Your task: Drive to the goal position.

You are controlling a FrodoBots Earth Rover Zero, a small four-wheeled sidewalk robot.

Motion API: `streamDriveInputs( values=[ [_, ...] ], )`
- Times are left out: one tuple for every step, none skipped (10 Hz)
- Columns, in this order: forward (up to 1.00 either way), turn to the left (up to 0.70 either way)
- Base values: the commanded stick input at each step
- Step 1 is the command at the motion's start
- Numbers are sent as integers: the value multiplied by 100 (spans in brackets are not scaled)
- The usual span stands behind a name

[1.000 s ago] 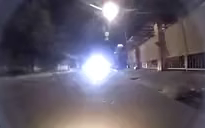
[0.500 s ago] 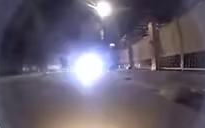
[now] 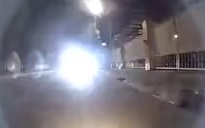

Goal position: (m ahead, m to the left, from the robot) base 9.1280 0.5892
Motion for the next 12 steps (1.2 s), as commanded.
streamDriveInputs(
  values=[
    [70, 0],
    [70, 0],
    [70, 0],
    [70, -10],
    [70, -23],
    [70, -35],
    [70, -35],
    [70, -35],
    [70, -35],
    [70, -35],
    [70, -35],
    [70, -35]
  ],
)
